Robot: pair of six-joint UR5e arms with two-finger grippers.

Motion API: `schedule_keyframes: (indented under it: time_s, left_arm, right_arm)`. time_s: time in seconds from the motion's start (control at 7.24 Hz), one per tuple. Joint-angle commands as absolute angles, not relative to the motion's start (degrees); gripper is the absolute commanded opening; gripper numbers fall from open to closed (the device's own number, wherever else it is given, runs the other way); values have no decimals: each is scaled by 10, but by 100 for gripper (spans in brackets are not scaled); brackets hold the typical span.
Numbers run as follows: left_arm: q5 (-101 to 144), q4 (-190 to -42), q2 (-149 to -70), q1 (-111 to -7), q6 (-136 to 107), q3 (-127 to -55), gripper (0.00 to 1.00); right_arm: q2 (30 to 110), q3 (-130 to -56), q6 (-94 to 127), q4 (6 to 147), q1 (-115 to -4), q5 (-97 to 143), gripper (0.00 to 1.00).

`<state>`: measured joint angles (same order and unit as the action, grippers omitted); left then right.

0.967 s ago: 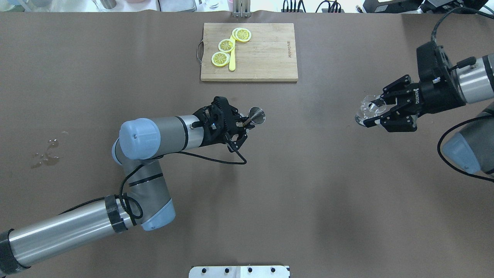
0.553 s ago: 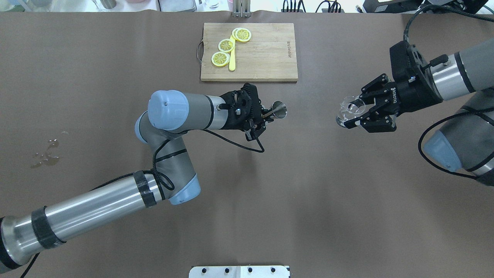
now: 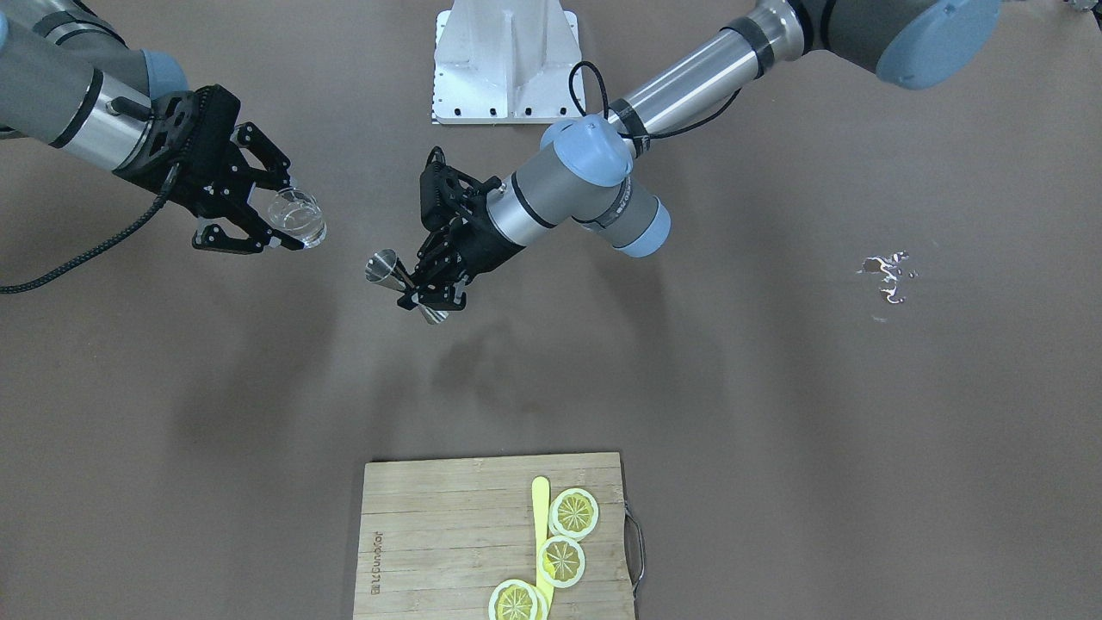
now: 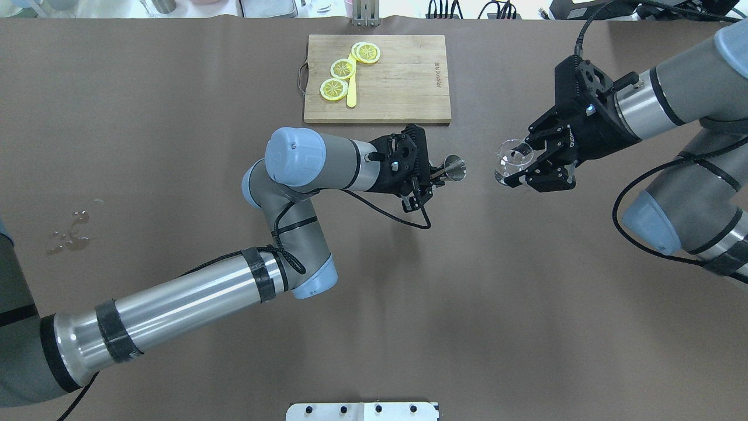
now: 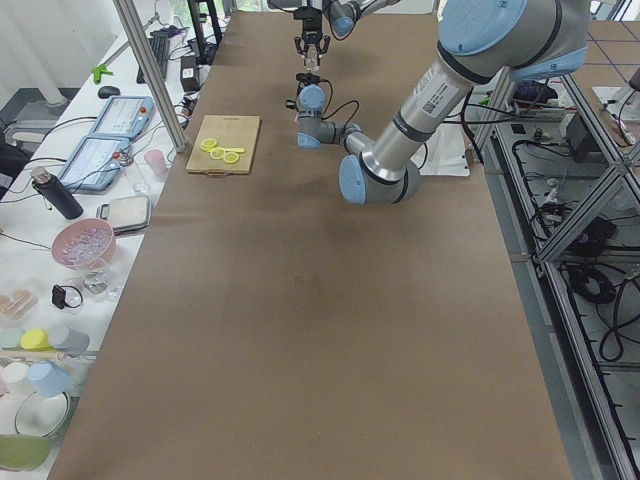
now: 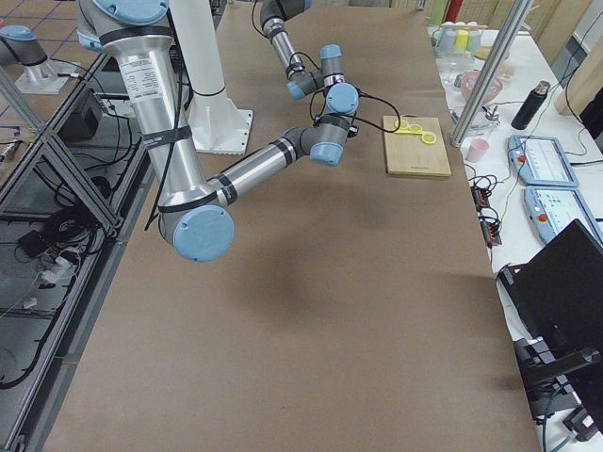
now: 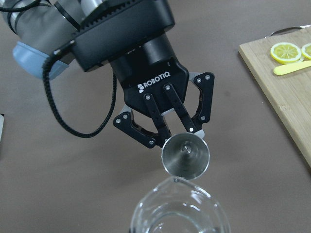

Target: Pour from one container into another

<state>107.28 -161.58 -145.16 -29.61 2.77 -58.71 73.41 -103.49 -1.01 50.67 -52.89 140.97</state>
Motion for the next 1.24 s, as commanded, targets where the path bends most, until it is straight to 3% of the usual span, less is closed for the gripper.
schedule_keyframes:
  time_s: [0.0,0.69,1.11]
  left_arm:
    - [1073,-1617,-1473,-285,16,-573,0]
    - [1072,-1621,-1477,-285,15,-573,0]
    - [1071,-1636,-1477,-280,15,-573,0]
  right_arm:
    - [723,-1041,-81,600,-523,1398,0]
    - [724,-1075,-106,707,-508,1383,0]
    - [699,-1120,-161,870,-501,1361,0]
